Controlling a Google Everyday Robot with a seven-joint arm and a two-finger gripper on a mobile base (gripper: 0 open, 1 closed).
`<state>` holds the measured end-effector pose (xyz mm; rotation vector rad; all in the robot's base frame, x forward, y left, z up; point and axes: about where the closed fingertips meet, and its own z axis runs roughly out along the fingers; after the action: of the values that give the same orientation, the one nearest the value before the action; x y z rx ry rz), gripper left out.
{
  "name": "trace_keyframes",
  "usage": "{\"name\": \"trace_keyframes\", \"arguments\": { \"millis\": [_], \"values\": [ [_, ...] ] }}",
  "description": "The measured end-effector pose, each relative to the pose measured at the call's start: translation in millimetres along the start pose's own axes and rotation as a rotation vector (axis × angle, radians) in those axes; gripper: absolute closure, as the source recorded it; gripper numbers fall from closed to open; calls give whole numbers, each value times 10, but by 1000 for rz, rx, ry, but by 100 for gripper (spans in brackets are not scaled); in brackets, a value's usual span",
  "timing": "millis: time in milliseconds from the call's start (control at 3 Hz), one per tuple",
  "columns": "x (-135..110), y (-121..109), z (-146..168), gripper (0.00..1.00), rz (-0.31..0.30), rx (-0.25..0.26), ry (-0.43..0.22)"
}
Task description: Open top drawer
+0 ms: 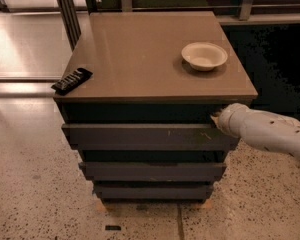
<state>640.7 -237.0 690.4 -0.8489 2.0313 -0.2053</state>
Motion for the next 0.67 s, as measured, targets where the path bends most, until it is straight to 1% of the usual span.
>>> {"name": "trace_keyframes", "arguments": {
  "millis": [333, 667],
  "values": [
    [7, 66, -42, 100, 14, -36, 19],
    [-108, 92, -203, 100, 67, -95, 18]
  ]
}}
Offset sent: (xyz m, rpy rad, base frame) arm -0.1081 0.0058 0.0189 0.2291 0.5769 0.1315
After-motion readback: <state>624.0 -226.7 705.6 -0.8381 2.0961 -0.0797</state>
